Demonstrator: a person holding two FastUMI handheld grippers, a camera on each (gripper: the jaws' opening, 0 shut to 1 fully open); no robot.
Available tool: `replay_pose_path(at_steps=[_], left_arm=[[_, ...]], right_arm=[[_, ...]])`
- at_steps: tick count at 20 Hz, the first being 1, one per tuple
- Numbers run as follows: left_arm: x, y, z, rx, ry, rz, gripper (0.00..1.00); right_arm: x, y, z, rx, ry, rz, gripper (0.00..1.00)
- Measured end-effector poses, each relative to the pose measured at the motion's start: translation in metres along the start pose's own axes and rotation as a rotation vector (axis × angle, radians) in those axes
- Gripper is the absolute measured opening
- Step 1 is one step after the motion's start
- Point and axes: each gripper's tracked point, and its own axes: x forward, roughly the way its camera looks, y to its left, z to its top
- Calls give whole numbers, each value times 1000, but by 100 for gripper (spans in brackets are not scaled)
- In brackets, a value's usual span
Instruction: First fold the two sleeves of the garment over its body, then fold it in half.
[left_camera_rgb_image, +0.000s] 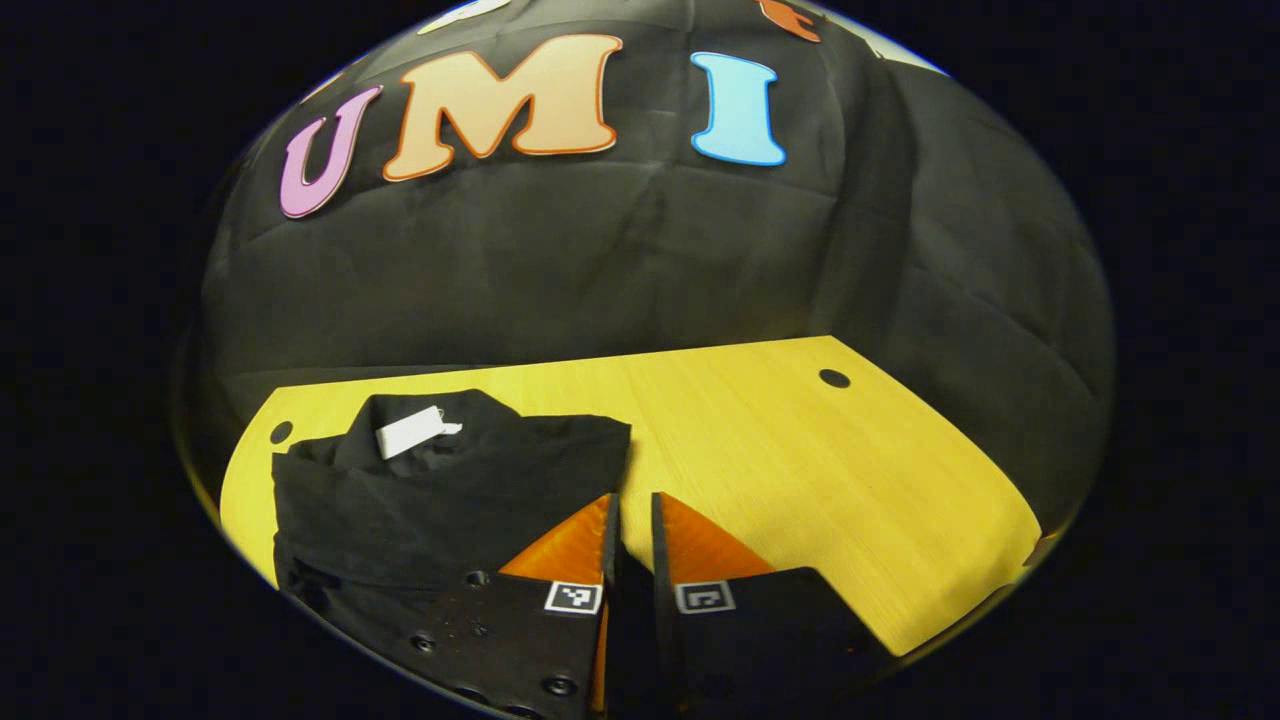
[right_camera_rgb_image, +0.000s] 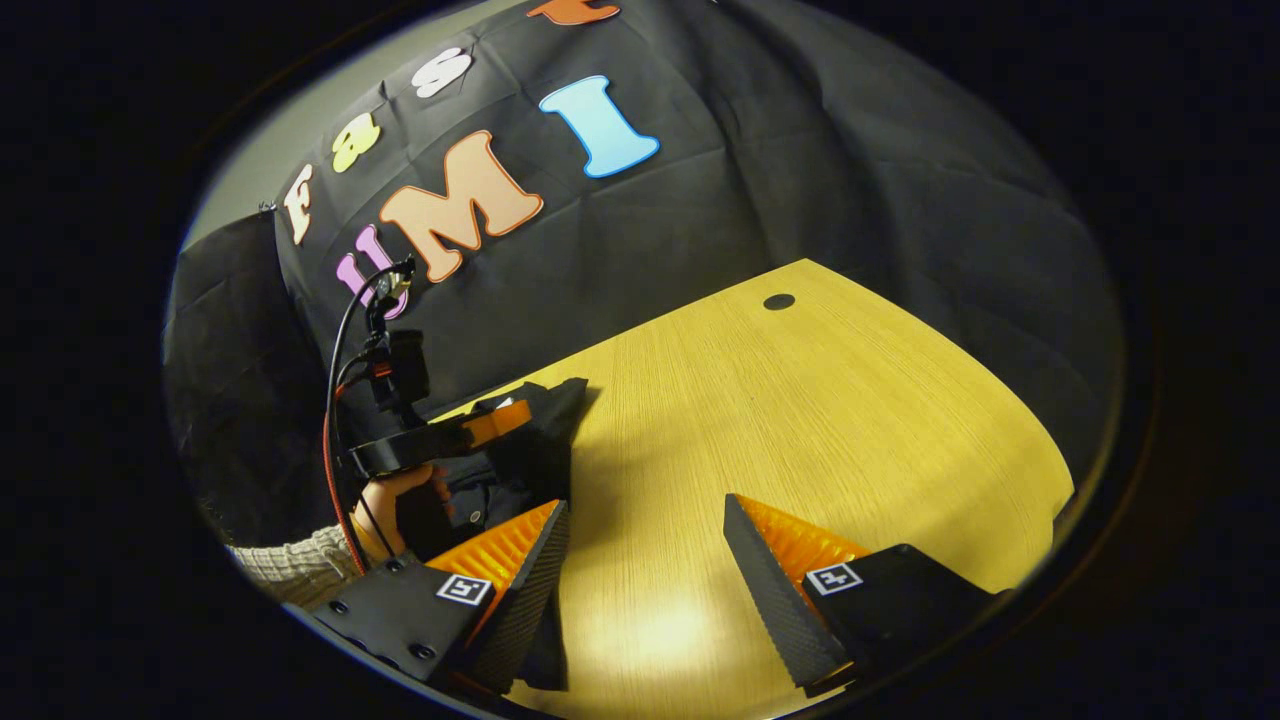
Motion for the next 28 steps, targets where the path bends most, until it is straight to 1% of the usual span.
replay_pose_path(at_steps=[1,2,3,4,6,8,9,13,15,16,18,20,22,23,26,27,28], left_arm=[[-2,-8,2,9,-4,-30,18],[-5,-14,5,21,-10,-47,29],[-8,-17,6,36,-16,-63,34],[-11,-18,8,50,-23,-69,45],[-21,-16,15,71,-44,-59,72],[-36,-4,24,94,-66,-2,98],[-44,1,31,101,-82,20,96],[-88,24,60,102,-173,65,96],[-112,36,69,84,-219,65,96],[-126,46,70,75,-233,73,95],[-156,74,65,70,-250,122,95],[-184,105,53,72,-263,182,95],[-208,133,31,76,-260,224,95],[-223,146,12,75,-242,241,95],[-252,166,-38,68,-173,258,94],[-262,173,-54,73,-155,264,94],[-271,179,-69,77,-130,270,94]], right_arm=[[0,1,-1,-2,3,1,98],[0,2,-1,-4,6,7,98],[1,4,-1,-9,6,13,98],[0,5,-1,-16,6,18,98],[1,10,-2,-31,7,27,98],[1,15,-5,-37,15,41,98],[1,19,-7,-38,18,51,98],[-1,44,-13,-67,24,99,98],[-3,60,-18,-79,18,125,98],[-4,67,-22,-85,21,135,98],[-6,82,-33,-109,30,150,98],[-8,93,-48,-136,51,154,98],[-11,105,-67,-155,67,153,98],[-12,112,-78,-165,74,151,98],[-12,127,-118,-180,125,132,98],[33,124,-117,-180,134,124,98],[31,129,-129,-178,147,118,98]])
